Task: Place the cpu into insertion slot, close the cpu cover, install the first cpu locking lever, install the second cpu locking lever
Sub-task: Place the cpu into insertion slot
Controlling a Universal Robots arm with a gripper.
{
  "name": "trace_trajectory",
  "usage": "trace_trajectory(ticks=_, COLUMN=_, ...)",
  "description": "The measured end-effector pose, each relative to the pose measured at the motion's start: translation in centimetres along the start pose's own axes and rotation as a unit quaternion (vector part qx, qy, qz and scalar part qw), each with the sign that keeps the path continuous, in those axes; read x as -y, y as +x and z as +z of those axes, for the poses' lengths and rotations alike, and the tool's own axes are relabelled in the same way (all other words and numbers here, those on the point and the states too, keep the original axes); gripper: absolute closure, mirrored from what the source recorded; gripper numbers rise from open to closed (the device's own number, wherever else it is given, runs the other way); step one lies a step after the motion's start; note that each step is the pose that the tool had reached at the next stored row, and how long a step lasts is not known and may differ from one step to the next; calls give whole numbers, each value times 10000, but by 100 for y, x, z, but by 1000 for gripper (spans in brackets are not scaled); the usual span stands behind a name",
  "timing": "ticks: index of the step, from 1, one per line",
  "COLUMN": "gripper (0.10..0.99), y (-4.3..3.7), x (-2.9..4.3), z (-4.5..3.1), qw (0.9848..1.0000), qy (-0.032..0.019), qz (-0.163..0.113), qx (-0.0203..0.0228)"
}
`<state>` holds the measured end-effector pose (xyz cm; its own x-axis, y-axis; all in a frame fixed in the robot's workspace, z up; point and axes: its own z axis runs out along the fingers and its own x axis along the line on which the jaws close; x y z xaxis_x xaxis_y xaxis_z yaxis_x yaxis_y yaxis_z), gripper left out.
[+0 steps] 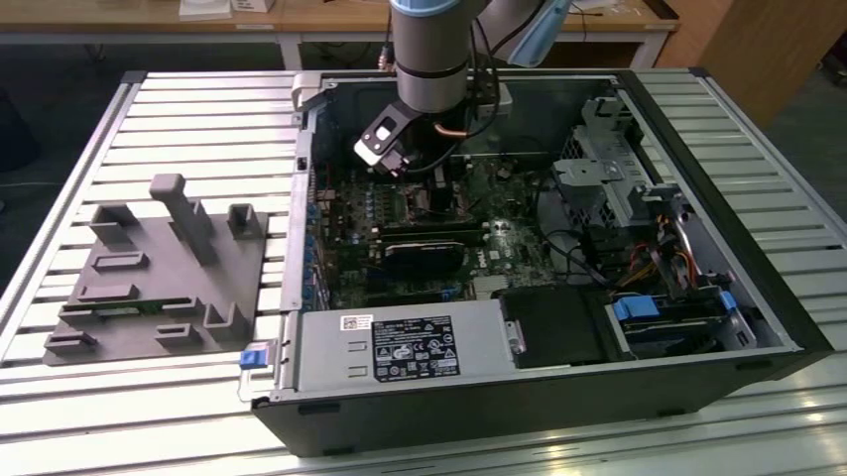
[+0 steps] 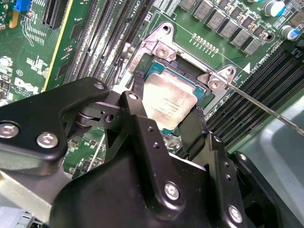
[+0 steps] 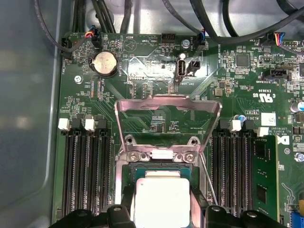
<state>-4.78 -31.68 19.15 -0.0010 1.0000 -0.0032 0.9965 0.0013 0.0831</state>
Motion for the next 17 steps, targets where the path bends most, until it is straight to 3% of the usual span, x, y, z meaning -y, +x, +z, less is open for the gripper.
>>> trace_trajectory(ticks=12, gripper=545, y=2, x=-1, z=9, qw=10000, qy=-4, qz=5, qx=-4)
trace_trajectory(ticks=14, gripper=533, y=3, x=-1, z=10, qw=10000, qy=-4, qz=5, qx=-5)
trace_trajectory(ticks=15, gripper=475, y=2, x=-1, z=10, qw=10000, qy=-4, qz=5, qx=-5)
trace_trajectory(ticks=17, gripper=475, y=1, x=0, z=8, qw=10000, qy=-2, qz=5, qx=-2)
